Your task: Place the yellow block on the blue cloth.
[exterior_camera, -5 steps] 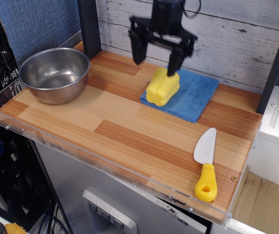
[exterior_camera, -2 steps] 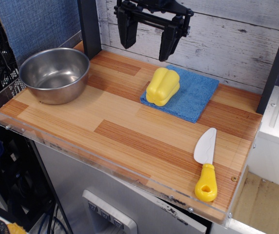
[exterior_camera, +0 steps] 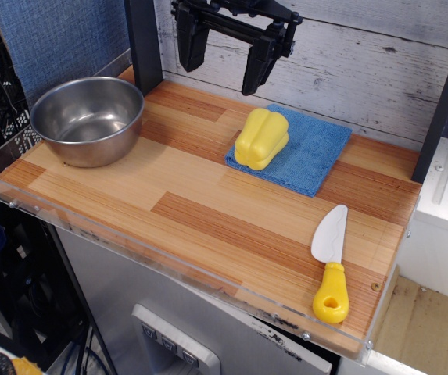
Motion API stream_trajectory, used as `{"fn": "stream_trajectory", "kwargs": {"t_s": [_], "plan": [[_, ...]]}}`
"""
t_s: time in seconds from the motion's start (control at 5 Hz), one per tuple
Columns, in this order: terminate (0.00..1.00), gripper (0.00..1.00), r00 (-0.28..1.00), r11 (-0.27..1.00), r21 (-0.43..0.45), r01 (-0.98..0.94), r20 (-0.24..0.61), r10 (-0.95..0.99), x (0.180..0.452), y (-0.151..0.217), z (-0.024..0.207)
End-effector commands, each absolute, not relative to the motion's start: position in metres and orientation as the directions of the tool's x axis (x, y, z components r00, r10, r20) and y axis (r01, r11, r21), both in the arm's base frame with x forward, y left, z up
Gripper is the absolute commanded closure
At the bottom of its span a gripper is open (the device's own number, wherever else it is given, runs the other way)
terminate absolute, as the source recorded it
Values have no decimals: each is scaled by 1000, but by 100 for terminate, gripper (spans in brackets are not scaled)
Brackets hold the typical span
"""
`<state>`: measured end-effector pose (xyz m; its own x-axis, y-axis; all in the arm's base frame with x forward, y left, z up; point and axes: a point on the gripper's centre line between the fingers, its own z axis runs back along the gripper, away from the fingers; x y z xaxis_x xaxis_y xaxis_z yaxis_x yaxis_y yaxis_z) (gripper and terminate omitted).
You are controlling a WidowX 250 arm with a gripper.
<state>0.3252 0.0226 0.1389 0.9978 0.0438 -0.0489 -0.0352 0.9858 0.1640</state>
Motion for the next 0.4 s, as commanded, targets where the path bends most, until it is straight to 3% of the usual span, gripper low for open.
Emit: {"fn": "stream_trajectory", "kwargs": {"t_s": [0.0, 0.2], "plan": [[0, 0, 999, 986, 165, -37, -1, 38, 323, 23, 153], [100, 0, 999, 986, 165, -37, -1, 38, 323, 23, 153]]}}
